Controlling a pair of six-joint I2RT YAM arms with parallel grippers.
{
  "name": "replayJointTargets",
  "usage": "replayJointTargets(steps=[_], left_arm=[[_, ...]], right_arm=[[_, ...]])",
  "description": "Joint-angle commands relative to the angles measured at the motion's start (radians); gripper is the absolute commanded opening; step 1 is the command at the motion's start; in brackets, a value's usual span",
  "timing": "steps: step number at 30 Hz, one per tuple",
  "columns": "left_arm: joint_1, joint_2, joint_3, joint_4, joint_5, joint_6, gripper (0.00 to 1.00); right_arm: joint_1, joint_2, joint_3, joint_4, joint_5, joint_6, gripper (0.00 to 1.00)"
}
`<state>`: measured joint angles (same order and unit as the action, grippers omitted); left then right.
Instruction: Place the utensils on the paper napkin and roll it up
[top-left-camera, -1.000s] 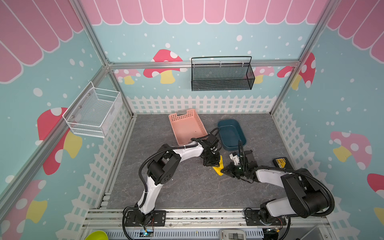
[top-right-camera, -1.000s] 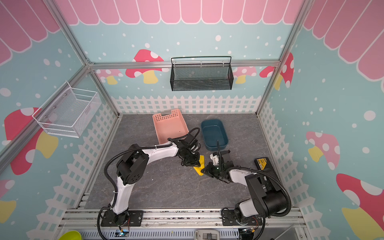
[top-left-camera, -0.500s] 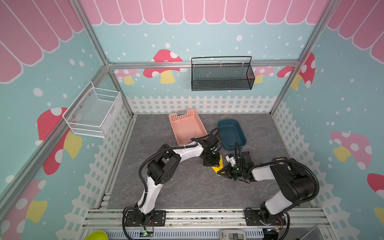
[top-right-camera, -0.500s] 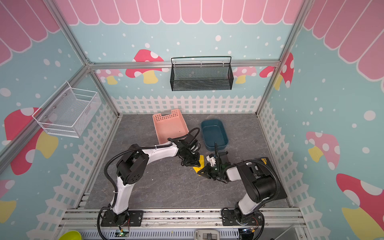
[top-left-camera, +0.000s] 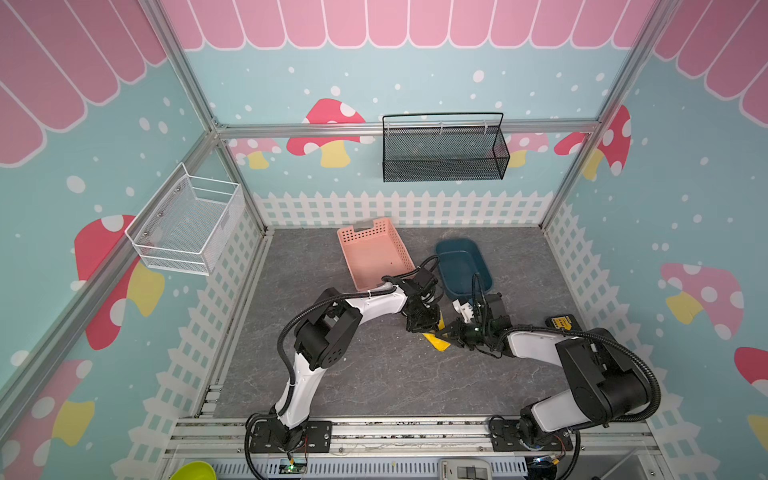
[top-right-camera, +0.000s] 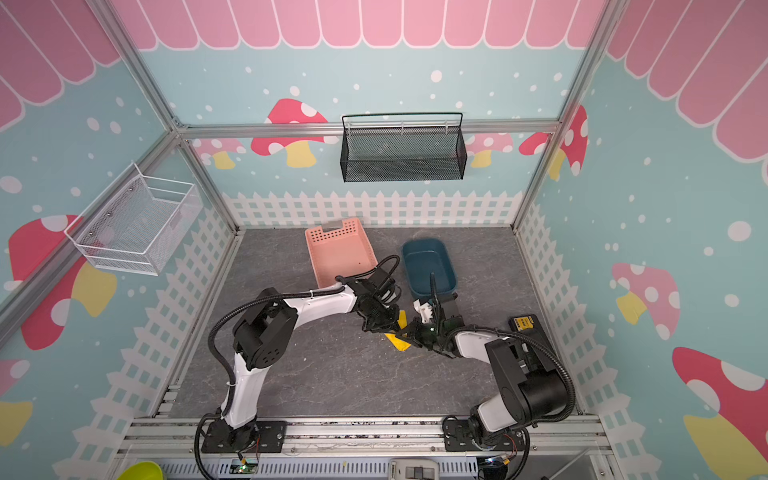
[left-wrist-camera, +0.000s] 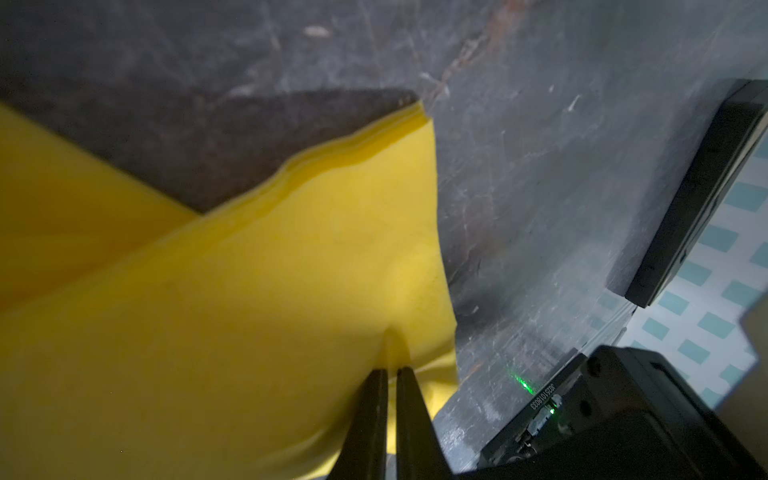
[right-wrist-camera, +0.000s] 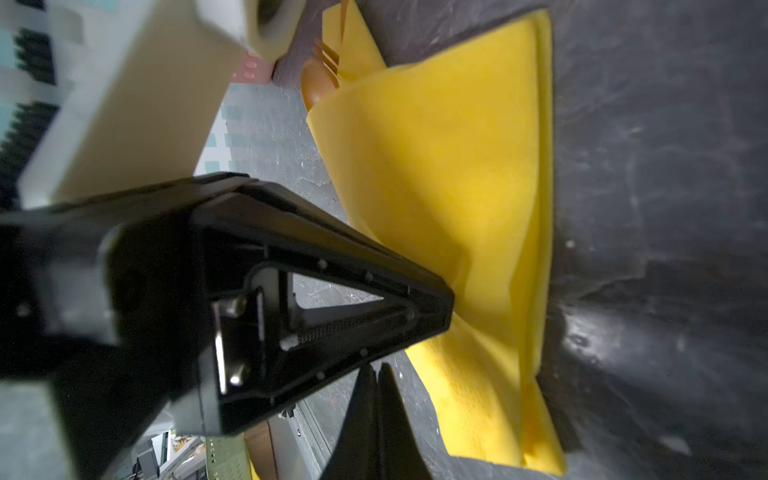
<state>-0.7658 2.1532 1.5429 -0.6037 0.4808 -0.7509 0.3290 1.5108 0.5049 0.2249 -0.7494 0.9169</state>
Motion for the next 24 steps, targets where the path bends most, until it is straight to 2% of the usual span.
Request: replayJointTargets(steps=[1,7,12,19,24], left_arm=[[0.003,0.038,-0.003,-0.075,-0.042,0.022,0.12],[0.003,0.035,-0.005,-0.075,-0.044,0.024,0.12],[0.003,0.022,0.004,-0.074,-0.048,0.027,0.13],[0.006,-0.085,0.009,-0.074,-0.107,0.029,0.20],[0.016,-0.144,-0.039,-0.103,-0.159,0.021,0.21]], right_arm=[[-0.013,0.040,0.015,-0.048,0.042,-0.041,0.01],[-0.019,0.082,0.028,-0.140,0.141,-0.118,0.00],[-0.019,0.102,0.003,-0.193,0.170,-0.151,0.00],[0.002,0.020,-0.095,-0.168,0.160,-0.058,0.00],[0.033,-0.077,-0.164,-0.154,0.195,0.056,0.00]])
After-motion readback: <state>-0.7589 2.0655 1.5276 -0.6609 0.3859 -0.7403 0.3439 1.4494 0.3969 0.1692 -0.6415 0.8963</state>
